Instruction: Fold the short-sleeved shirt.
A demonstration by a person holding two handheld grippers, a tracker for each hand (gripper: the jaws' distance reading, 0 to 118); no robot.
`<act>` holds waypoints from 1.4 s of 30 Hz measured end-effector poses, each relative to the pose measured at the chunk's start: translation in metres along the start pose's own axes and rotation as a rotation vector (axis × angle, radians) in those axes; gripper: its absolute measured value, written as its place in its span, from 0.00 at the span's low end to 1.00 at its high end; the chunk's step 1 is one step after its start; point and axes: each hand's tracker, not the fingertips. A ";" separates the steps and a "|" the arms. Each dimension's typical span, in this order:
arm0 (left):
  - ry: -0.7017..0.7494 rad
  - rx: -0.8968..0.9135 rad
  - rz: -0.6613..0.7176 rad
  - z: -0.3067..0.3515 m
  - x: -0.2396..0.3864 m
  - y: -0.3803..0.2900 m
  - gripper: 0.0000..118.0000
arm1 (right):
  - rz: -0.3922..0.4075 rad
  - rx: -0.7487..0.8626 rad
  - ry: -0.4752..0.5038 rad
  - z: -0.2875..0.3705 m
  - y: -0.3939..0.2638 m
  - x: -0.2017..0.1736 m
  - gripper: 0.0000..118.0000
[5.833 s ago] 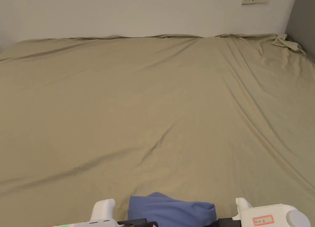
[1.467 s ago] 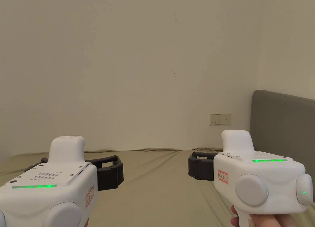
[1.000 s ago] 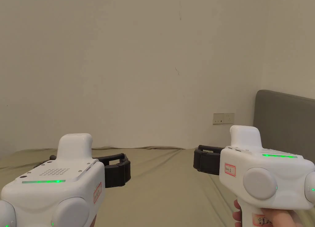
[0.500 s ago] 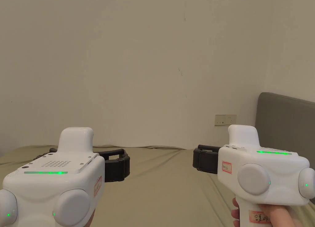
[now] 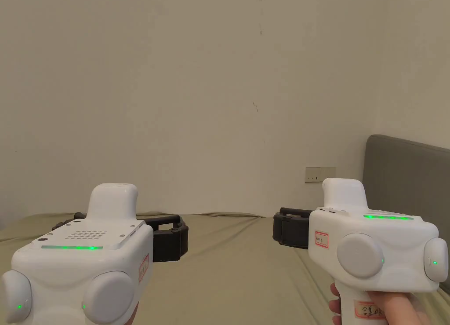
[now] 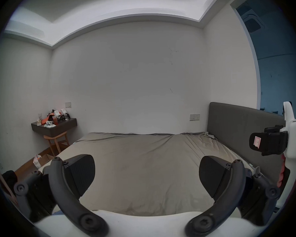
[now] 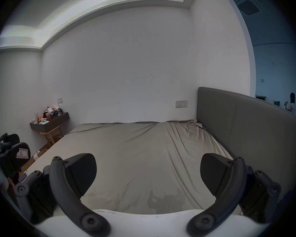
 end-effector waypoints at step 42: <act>0.031 -0.003 -0.021 -0.003 0.000 0.000 1.00 | -0.015 -0.006 0.016 0.004 0.002 0.003 1.00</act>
